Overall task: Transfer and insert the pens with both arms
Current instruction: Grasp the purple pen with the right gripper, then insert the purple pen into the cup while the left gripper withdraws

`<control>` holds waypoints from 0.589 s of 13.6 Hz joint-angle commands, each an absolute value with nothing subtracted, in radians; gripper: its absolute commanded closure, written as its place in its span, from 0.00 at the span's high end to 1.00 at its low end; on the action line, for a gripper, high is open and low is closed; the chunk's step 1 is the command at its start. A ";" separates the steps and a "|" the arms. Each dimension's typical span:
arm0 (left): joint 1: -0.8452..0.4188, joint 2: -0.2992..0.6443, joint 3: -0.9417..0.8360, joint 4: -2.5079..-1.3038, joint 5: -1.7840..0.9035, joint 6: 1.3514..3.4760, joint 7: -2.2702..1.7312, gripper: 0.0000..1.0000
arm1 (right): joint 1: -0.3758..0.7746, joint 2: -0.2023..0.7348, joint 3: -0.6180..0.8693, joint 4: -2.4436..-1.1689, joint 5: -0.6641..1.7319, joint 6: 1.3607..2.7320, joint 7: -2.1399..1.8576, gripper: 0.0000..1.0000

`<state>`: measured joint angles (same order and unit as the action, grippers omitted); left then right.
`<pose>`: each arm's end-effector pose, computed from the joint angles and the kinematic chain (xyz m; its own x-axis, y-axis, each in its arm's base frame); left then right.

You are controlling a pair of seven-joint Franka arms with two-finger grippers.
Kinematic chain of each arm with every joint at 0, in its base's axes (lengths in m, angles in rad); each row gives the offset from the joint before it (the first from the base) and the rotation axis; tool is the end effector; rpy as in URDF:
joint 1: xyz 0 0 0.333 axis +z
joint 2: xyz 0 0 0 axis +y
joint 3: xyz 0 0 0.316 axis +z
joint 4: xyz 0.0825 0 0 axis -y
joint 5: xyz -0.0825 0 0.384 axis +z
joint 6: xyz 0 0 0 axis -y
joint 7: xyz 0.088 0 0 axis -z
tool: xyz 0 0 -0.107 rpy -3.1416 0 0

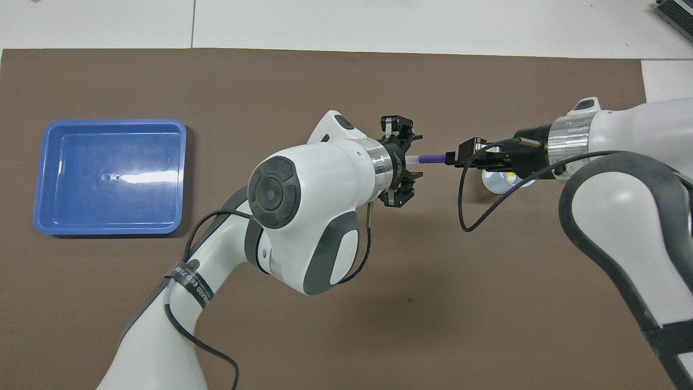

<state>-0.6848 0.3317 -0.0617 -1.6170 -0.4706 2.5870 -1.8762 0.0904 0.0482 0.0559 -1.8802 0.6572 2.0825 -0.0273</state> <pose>0.5248 -0.4662 0.5047 0.2016 0.7965 -0.5701 0.9377 0.0112 0.3472 0.5825 0.1163 0.5052 0.9882 -0.1351 0.0729 -0.0694 -0.8169 -0.5726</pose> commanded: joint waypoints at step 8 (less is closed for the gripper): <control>-0.375 0.210 -0.051 -1.687 -0.476 2.488 -1.867 1.00 | -0.008 0.069 0.061 -1.781 0.255 1.990 -0.095 0.00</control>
